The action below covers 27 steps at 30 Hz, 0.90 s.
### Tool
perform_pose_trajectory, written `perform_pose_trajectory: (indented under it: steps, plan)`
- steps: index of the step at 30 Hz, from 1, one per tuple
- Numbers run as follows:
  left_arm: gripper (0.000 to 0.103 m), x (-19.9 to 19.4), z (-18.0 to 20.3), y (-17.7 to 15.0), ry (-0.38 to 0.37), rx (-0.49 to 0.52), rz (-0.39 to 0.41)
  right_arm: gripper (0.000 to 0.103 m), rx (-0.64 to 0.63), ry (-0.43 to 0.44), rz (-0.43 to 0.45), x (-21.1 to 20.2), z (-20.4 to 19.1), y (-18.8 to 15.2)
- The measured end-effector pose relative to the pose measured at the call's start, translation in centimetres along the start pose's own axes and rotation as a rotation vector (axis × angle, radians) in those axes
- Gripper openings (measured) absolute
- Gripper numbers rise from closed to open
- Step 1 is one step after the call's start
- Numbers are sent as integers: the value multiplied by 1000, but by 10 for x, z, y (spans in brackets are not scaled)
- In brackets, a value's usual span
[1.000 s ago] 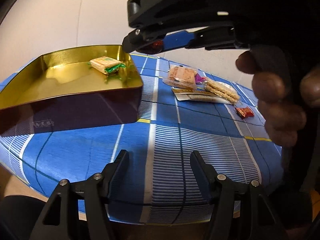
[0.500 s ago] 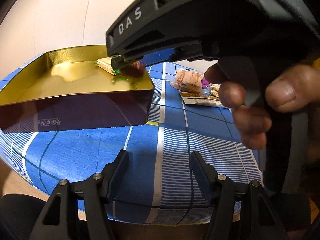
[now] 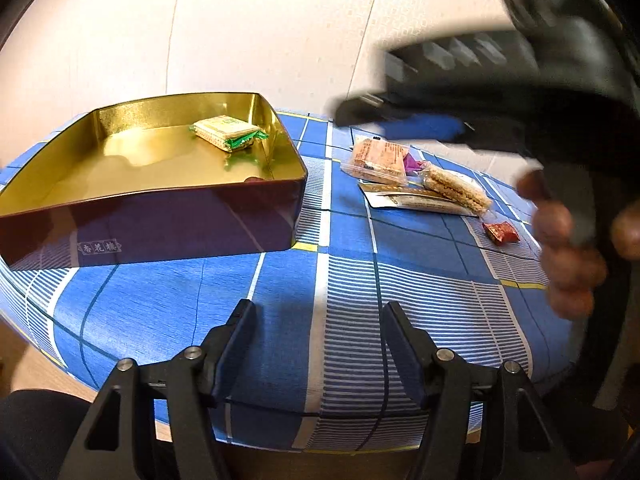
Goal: Organize snacks
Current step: 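Lower the red date into the gold tin and open the right gripper, then move the left tool toward the white-and-brown wafer stick while the right tool approaches the red candy bar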
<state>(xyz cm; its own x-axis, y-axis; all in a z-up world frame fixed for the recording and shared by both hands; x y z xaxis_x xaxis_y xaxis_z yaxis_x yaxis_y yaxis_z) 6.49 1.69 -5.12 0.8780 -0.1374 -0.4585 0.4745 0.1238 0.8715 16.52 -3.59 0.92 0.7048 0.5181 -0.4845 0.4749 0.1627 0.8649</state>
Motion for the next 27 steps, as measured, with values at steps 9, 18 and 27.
perform_pose_trajectory:
  steps: [9,18,27]
  plan:
    - [71,2,7,-1,18,51,-11,43,143,-199,-16,-48,84,-45]
    - [71,4,20,-5,7,119,-28,43,291,-488,31,-95,169,-69]
    - [73,3,24,-7,11,149,-24,49,415,-573,3,-92,203,-83]
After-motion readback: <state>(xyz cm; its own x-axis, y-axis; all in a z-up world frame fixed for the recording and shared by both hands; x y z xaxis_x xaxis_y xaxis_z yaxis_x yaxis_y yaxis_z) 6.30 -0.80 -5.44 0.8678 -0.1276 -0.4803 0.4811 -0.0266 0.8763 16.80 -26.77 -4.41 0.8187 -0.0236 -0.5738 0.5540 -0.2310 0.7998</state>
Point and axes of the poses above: each gripper's, at about its wrist camera, not at the fingertips, and x roughly the way its jaws point, z to its right, y to its top, the point moved 5 cm from there along x, roughly the way its jaws point, and after that the axes turned 14 degrees about z, right-handed, at the moved point
